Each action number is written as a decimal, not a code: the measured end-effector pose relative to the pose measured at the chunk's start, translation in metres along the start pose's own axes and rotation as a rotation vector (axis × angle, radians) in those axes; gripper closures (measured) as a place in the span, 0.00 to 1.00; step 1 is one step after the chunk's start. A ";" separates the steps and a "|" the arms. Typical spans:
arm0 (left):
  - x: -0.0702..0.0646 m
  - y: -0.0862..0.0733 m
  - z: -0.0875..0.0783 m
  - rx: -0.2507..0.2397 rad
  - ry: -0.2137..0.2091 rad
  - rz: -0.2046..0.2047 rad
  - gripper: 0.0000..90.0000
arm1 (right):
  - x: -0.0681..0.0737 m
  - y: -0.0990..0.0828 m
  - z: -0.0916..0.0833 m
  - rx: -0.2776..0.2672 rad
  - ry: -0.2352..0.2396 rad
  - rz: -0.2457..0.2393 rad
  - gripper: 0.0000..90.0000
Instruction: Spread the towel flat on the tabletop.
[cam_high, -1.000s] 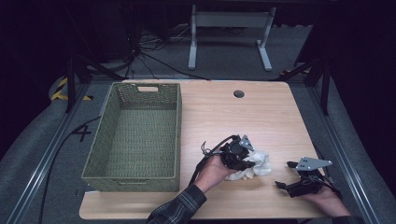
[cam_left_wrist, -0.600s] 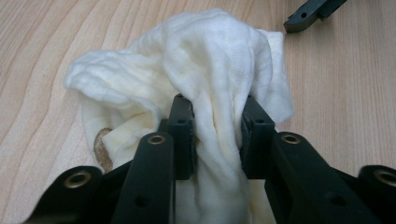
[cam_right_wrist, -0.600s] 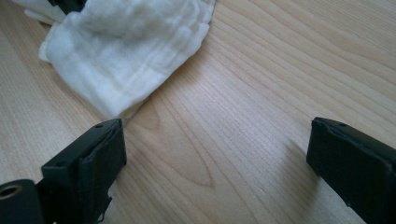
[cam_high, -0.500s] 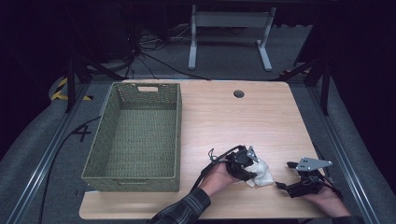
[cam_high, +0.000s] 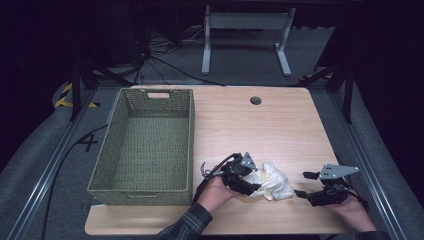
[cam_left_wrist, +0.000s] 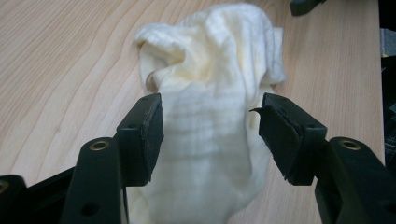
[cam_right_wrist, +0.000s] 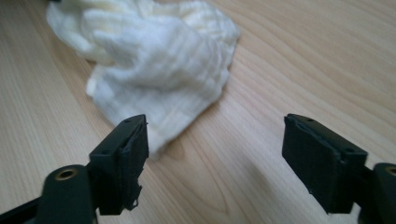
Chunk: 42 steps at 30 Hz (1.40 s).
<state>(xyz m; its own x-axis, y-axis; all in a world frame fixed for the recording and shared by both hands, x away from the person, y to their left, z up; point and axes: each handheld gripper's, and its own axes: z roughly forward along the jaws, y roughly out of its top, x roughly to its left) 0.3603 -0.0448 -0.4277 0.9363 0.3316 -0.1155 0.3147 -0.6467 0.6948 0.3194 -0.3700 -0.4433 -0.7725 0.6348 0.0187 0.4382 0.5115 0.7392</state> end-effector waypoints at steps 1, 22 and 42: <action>0.000 -0.003 -0.001 -0.005 0.004 -0.012 0.45 | -0.001 0.003 0.000 -0.007 -0.004 0.002 0.29; 0.005 -0.021 -0.002 0.012 0.087 -0.111 0.46 | -0.032 0.064 0.053 -0.027 0.098 -0.025 0.60; 0.003 -0.022 0.005 0.034 0.080 -0.098 0.47 | -0.032 0.068 0.082 0.028 0.122 -0.074 0.99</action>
<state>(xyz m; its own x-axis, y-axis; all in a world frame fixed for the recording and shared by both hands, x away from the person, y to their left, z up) 0.3570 -0.0328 -0.4466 0.8857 0.4476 -0.1237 0.4108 -0.6310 0.6581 0.4112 -0.3086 -0.4488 -0.8526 0.5205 0.0472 0.3889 0.5715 0.7226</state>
